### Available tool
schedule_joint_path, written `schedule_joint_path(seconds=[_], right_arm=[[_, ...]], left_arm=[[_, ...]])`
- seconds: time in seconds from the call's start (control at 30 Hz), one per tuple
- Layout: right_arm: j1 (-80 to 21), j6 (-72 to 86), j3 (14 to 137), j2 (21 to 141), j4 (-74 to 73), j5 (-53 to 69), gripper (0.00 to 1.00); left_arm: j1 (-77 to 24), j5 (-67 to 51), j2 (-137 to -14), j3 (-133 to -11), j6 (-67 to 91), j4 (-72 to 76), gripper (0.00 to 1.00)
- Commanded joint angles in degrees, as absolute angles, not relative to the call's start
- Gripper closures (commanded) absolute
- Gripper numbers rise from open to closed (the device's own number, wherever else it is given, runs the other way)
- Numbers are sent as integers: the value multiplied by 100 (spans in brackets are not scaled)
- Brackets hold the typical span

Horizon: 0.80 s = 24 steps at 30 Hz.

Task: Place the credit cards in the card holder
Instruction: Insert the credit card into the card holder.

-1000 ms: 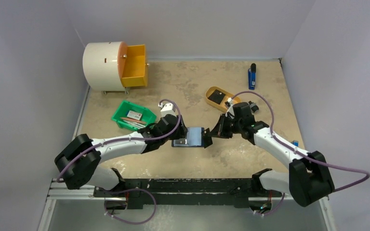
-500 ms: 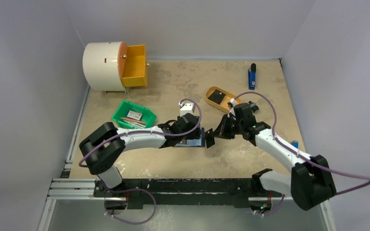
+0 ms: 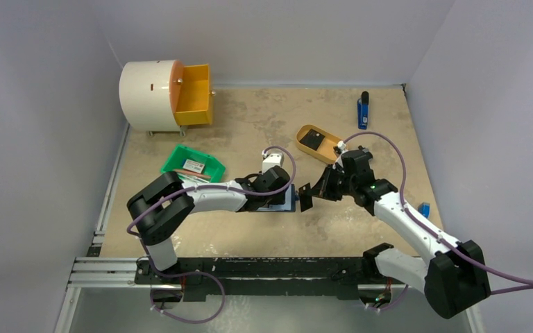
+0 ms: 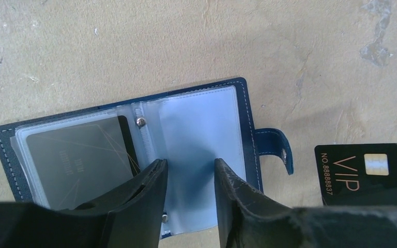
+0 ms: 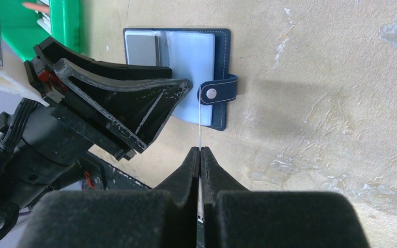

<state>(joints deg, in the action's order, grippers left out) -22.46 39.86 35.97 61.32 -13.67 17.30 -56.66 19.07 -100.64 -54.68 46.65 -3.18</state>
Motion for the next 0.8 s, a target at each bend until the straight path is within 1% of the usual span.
schedule_joint_path(seconds=[0.0,0.13,0.3,0.47,0.77], right_arm=[[-2259,3997,3610,6046,-1237,1604,100],[-2261,4000,3591,6062,-1202,1619,100],[-2259,4008,3538,6156,-1029,1824,100],[-2276,3918,3515,6474,-717,2519,100],[-2278,3823,3578,7264,-572,2917,100]], left_arm=[[-5688,2117,-10122,-5653,4539,-402,67],[-5688,2199,-10127,-5631,4547,-441,81],[-5695,2244,-10153,-5582,4550,-455,92],[-5691,2285,-10072,-5508,4607,-406,95],[-5689,2353,-9987,-5474,4658,-419,96]])
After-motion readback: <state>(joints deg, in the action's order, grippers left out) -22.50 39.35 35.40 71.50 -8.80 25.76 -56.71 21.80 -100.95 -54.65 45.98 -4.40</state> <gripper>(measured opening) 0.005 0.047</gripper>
